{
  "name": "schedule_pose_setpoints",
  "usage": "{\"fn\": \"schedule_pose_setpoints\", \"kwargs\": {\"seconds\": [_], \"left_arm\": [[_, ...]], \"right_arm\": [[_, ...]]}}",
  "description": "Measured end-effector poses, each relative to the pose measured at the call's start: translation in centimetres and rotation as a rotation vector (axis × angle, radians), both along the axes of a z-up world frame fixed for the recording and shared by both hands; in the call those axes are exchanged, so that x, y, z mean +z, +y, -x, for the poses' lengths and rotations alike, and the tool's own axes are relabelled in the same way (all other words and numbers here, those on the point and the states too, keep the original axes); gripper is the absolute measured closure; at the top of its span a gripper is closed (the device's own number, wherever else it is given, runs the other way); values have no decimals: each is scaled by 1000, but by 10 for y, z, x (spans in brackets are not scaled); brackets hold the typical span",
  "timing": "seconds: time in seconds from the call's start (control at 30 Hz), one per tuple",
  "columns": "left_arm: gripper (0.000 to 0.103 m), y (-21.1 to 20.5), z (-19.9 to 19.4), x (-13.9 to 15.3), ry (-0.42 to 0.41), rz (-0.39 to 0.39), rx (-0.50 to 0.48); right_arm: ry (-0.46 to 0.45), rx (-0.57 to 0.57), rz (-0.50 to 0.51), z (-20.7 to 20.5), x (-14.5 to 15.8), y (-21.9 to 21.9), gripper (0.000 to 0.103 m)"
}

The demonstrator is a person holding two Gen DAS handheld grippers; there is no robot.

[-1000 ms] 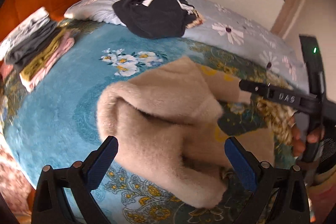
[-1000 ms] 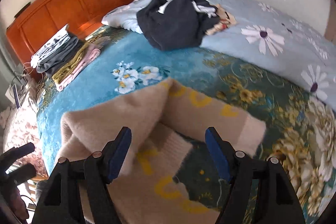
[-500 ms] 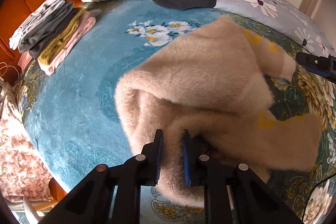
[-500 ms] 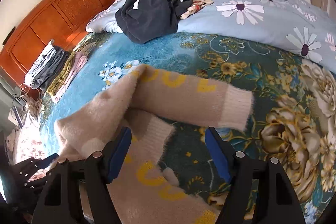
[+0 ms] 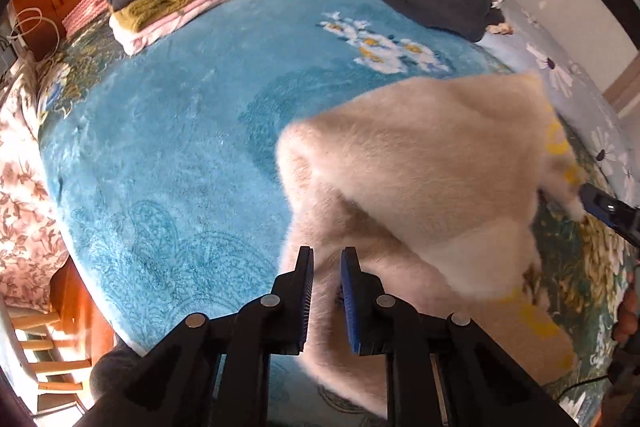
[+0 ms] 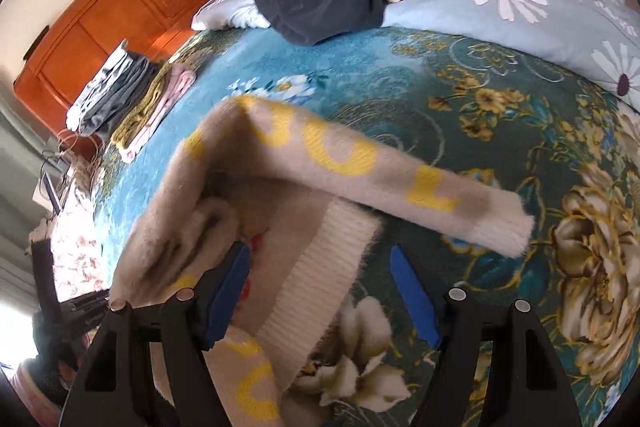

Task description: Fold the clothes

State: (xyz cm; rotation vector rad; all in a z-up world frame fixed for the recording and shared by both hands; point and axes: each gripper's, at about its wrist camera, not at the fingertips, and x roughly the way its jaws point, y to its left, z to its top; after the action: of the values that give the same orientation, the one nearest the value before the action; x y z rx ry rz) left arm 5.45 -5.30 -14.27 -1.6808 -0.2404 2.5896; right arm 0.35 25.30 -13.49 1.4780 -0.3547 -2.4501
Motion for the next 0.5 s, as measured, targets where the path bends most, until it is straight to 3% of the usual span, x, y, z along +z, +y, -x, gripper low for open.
{"fn": "schedule_pose_setpoints", "kwargs": {"seconds": [0.1,0.17,0.2,0.23,0.33,0.5], "left_arm": [[83,29,-7,31,62,-61,-101],[63,55,-7,45,82,-82,-178],[39,69,-6,52,92,-92,-217],[31,84,0,48,64,-100,-245],[31,130,18,32,-29,-101,-319],[31,174,34,-9,-172,37,-321]], "right_arm": [[12,10,-12,1,1,-7,29],[21,-4,-10,2,4,-4,29],[24,-18,-8,3,5,-1,29],[26,-33,-3,3,6,2,29],[23,-74,22,3,9,12,29],[26,-89,11,-4,10,25,29]]}}
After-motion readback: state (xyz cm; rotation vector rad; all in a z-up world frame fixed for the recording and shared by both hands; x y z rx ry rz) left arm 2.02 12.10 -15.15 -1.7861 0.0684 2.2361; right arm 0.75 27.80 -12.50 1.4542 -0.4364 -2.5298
